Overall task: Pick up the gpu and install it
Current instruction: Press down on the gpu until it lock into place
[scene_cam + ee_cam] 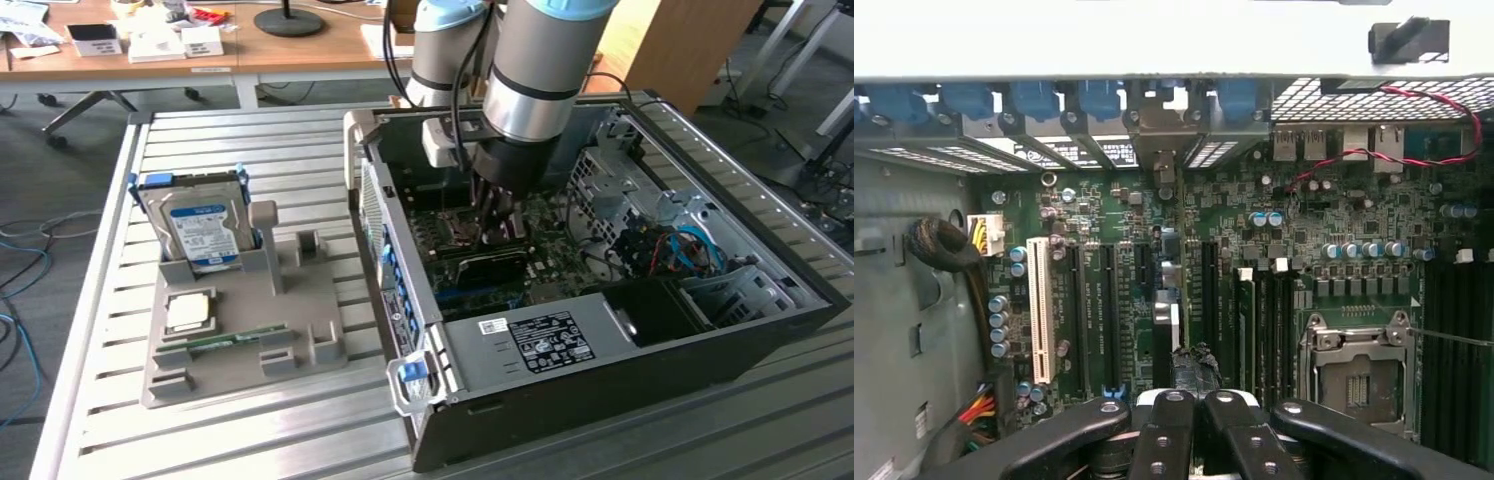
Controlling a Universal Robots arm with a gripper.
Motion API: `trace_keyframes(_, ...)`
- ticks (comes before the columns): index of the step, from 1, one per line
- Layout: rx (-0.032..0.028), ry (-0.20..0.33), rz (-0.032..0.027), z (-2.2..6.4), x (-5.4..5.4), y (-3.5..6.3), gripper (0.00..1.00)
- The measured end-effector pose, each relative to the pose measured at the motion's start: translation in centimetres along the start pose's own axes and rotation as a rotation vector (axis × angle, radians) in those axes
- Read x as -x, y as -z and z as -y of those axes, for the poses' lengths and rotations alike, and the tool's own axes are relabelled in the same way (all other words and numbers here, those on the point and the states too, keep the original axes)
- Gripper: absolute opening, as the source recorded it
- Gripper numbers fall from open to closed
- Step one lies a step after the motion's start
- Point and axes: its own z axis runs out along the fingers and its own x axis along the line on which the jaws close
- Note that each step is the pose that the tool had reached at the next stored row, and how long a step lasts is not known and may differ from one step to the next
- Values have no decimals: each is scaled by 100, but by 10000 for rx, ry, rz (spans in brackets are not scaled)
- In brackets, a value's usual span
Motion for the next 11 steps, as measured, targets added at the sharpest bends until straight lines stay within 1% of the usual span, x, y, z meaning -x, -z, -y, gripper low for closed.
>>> trace_keyframes(4,0,-1,0,-1,-1,-51,11)
trace_keyframes(8,1,-1,-3,-1,-2,-51,11)
trace_keyframes(11,0,-1,0,-1,-3,-79,11)
